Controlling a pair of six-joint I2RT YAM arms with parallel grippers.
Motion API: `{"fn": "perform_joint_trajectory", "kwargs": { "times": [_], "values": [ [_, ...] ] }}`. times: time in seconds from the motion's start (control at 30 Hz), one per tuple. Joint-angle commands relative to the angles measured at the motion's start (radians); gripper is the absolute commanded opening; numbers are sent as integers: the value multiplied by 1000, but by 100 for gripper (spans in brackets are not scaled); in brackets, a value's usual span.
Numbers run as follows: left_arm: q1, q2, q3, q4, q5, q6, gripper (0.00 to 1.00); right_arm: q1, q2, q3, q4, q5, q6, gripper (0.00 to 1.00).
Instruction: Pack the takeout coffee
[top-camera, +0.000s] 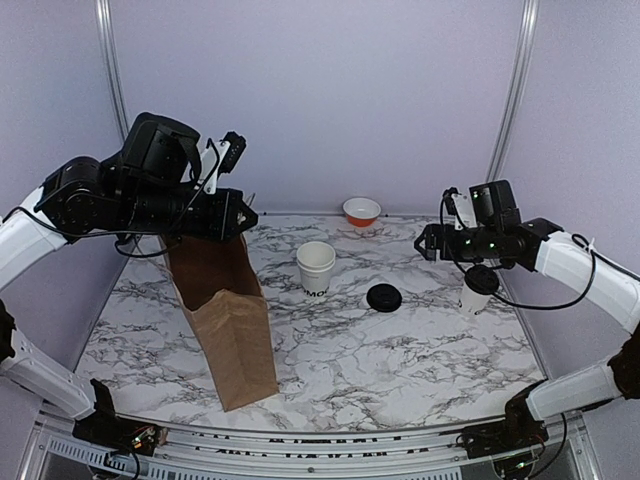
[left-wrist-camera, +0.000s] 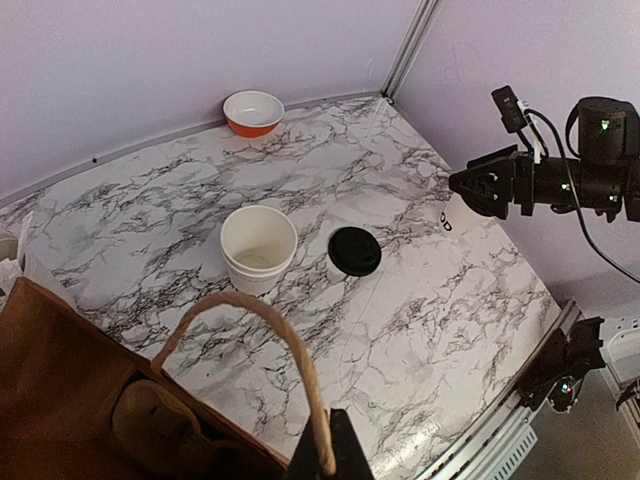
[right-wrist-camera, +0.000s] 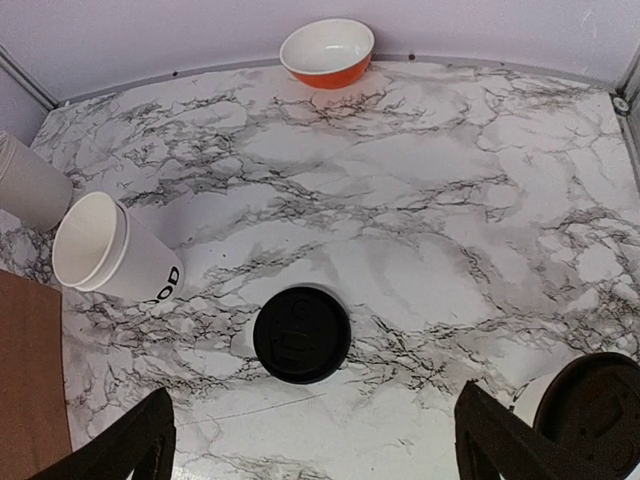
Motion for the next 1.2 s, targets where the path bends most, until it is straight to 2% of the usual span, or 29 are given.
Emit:
{"fn": "perform_joint_trajectory", "kwargs": {
  "times": [0.0,0.27,0.87,1.0,1.1,1.17],
  "values": [
    [-24,6,26,41,45,34,0,29,-2,36,-2,14,17,94],
    [-64,19,24,72,87,56,0,83,23,58,-10,53,19,94],
    [-101,41,22,113,130,66,0,120,55,73,-21,93,21,94],
    [-104,47,20,117,123,65,8,121,55,73,-30,110,24,93],
    [-103,45,19,120,105,60,17,120,54,73,-40,120,26,94],
    [-102,37,18,122,79,56,27,120,50,72,-45,128,29,93]
  ]
}}
